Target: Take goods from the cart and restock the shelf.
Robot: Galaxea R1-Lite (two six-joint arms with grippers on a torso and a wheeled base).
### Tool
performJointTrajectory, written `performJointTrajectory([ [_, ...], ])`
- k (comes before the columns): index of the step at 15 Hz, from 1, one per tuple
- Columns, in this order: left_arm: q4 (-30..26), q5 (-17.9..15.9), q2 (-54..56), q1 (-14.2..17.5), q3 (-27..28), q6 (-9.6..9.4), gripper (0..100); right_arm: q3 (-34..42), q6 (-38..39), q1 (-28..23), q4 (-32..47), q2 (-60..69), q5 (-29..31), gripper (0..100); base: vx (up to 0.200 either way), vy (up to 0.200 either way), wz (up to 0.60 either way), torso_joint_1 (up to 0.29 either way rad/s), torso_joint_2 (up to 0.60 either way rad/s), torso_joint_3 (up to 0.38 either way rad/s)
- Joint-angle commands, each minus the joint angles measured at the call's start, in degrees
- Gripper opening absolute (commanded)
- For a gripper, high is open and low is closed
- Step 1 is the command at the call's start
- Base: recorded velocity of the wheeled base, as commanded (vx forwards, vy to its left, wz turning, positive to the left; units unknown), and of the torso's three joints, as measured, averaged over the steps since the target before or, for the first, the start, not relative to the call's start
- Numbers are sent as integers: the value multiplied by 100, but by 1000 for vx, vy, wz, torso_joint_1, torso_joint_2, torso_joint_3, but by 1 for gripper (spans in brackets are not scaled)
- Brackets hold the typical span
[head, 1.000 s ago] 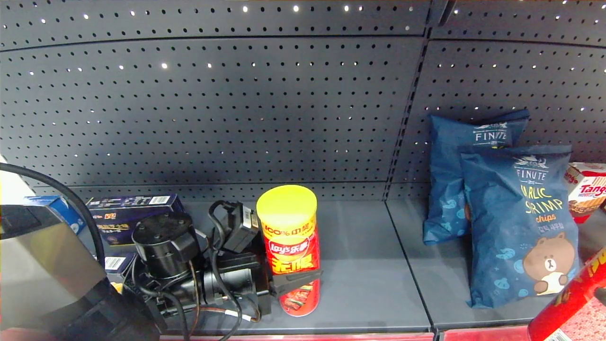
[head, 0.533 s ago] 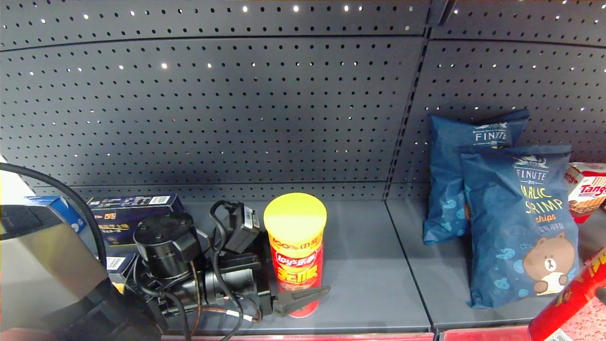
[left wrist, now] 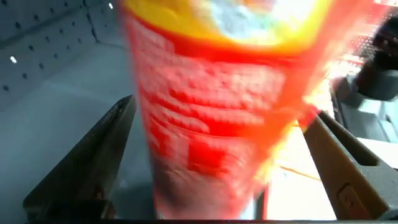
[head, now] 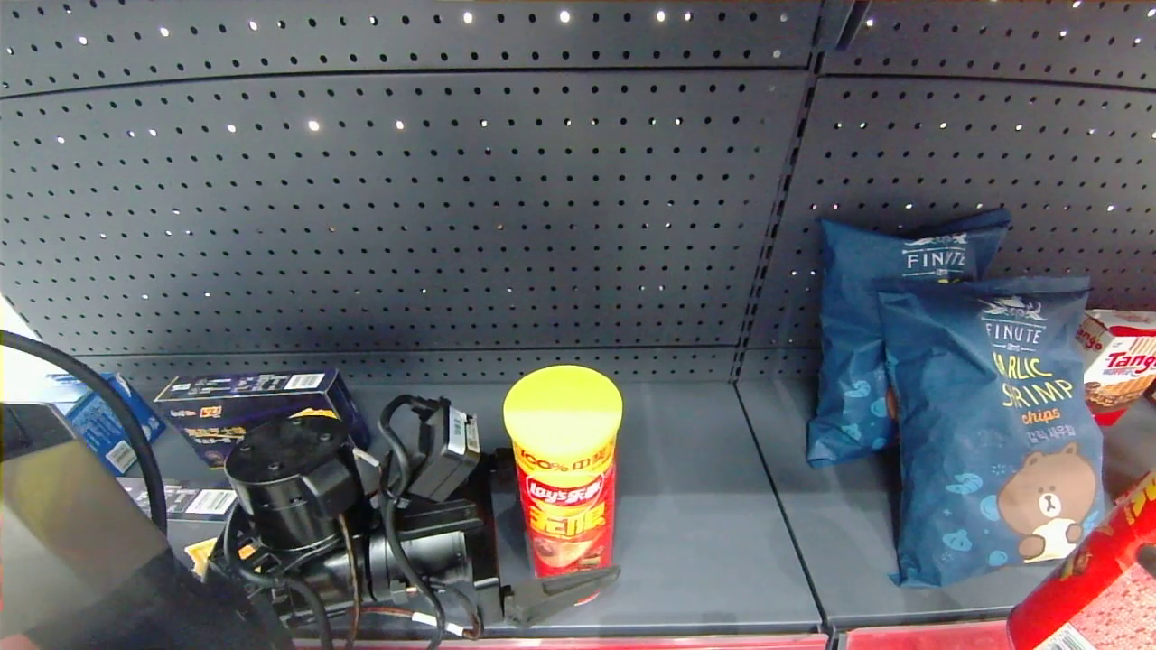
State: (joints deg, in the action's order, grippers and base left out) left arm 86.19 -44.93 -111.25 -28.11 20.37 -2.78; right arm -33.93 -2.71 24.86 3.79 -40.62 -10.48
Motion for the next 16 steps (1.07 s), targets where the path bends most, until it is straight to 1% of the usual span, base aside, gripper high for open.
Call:
performJointTrajectory([
  [1,3,2,192,104,-86,-3,100,9,-2,2,-1,1,-6,0,0,0,0,0,0,0],
  [3,3,-7,279,227,-112,-3,100,9,-2,2,-1,1,-6,0,0,0,0,0,0,0],
  [8,3,2,824,271,-517,5,100,9,68,10,-1,1,-6,0,0,0,0,0,0,0],
  [9,-5,2,939,394,-578,5,100,9,77,10,-1,1,-6,0,0,0,0,0,0,0],
  [10,-5,2,1070,447,-622,5,100,18,86,10,-1,10,-6,0,0,0,0,0,0,0],
  [12,-67,-15,1422,544,-631,23,100,18,86,10,-1,10,-6,0,0,0,0,0,0,0],
  [16,-85,-24,1774,579,-622,49,100,18,86,19,-1,1,-15,0,0,0,0,0,0,0],
])
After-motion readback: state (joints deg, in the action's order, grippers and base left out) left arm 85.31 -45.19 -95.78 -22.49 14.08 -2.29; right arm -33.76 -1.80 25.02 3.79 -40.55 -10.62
